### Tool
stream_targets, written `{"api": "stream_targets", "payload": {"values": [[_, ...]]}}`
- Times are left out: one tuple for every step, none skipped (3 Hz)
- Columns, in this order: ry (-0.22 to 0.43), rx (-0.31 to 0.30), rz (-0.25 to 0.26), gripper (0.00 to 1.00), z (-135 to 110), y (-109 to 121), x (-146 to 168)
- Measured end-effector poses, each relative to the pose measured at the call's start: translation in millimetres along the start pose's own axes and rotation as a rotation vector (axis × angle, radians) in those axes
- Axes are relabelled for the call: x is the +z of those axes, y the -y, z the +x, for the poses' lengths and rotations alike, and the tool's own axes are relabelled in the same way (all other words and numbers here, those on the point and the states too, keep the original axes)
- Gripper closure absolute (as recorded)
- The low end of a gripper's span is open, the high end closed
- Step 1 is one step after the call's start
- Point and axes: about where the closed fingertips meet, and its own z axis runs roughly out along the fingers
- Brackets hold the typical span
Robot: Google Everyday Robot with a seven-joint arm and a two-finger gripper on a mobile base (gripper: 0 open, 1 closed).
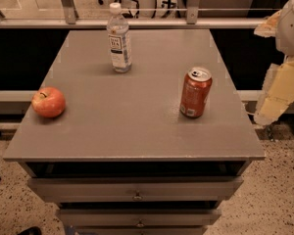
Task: Knock coke can over
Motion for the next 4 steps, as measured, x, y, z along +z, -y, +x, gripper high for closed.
{"api": "stream_targets", "payload": {"values": [[0.0, 0.0, 0.0, 0.0, 0.0, 0.0, -0.1], [0.063, 0.044, -0.017, 0.0, 10.7, 3.6, 12.9], [0.201, 0.142, -0.06, 0.0, 28.2, 10.1, 47.1], [0.353, 0.197, -0.094, 0.0, 22.0, 14.9, 84.2]]}}
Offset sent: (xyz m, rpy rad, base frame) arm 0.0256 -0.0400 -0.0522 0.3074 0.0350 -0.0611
